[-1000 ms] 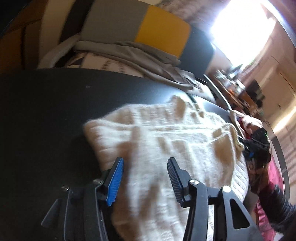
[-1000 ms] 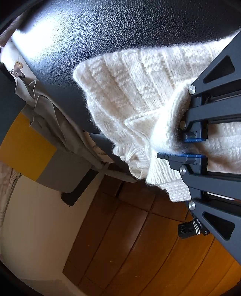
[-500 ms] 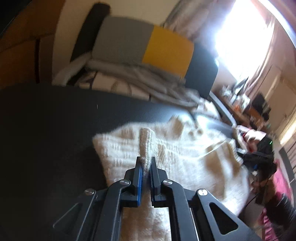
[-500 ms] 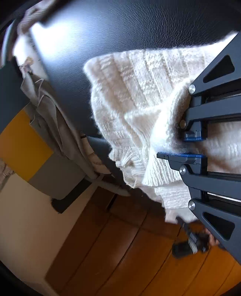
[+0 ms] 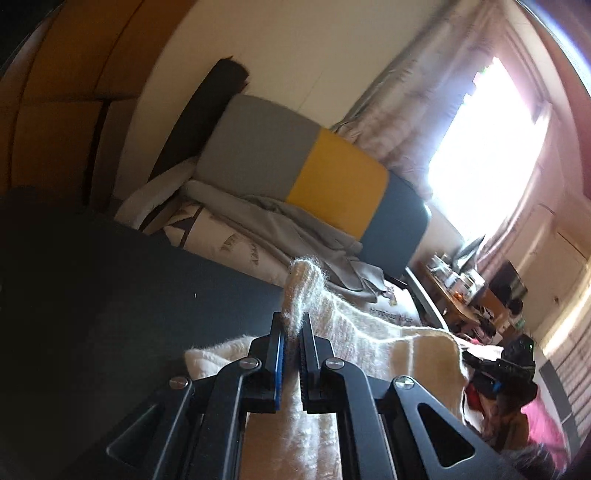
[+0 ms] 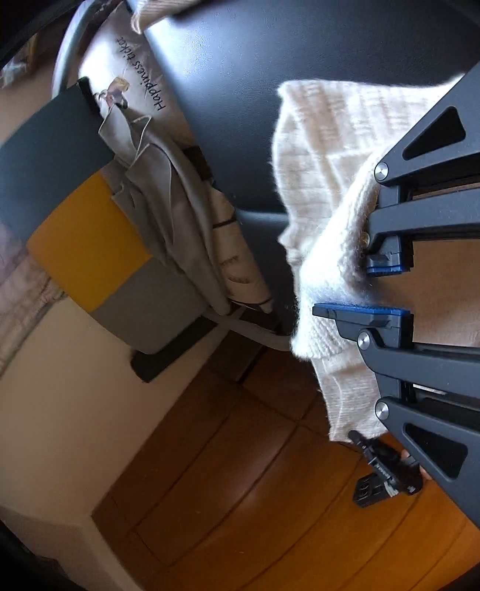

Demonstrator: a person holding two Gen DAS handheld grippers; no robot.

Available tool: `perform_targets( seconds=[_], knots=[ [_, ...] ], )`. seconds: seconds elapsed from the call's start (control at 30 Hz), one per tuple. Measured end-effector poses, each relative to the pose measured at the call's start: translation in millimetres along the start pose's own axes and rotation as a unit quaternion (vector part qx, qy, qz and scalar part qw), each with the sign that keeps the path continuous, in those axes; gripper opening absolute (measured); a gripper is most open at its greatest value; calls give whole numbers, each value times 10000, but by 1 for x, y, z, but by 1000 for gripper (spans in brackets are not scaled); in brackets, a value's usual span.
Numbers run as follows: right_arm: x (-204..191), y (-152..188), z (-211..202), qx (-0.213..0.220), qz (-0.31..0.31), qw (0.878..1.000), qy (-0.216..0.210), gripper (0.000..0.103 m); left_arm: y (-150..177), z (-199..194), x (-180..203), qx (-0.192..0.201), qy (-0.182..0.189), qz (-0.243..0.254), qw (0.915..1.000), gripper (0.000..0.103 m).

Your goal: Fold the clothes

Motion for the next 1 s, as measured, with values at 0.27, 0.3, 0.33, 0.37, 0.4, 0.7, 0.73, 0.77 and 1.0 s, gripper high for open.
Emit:
perform_targets(
  seconds=[0.27, 0.3, 0.33, 0.37, 0.4, 0.7, 0.73, 0.77, 1.0],
  knots=[
    [71, 4, 39, -334, 769, 9953, 488, 14, 42, 97, -28, -1027, -335, -279, 9938, 5],
    [82, 10, 41, -382, 899, 9939, 519, 12, 53, 104, -32, -1156, -367, -375, 9919, 5],
    [92, 17, 43, -418, 1021, 9924, 538, 7, 66, 110, -37, -1303, -312, -499, 9897, 5],
    [95, 21, 38, -347, 1062, 9928, 430, 7, 77, 110, -39, -1381, -263, -543, 9886, 5],
    [98, 27, 30, -261, 1096, 9930, 345, 7, 85, 106, -38, -1325, -209, -515, 9896, 5],
    [101, 102, -54, -258, 1038, 9938, 291, 6, 156, 23, -14, -1333, -8, -544, 9896, 5],
    [102, 111, -64, -263, 1083, 9934, 286, 6, 162, 16, -10, -1333, -4, -549, 9896, 5],
    [102, 119, -73, -267, 1131, 9928, 276, 6, 167, 10, -7, -1333, 6, -584, 9894, 5],
    [97, 144, -116, -332, 1537, 9875, -104, 37, 174, -10, 13, -1468, -98, -256, 9888, 6]
  ],
)
Point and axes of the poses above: each gripper's, at about its wrist camera, not at the fingertips, and z roughly the way its jaws point, x to its right, y to its underside, the point moved 3 cm from there along z, roughly the way its jaws point, and after that the axes turned 6 degrees about z, right-handed, at the moved point
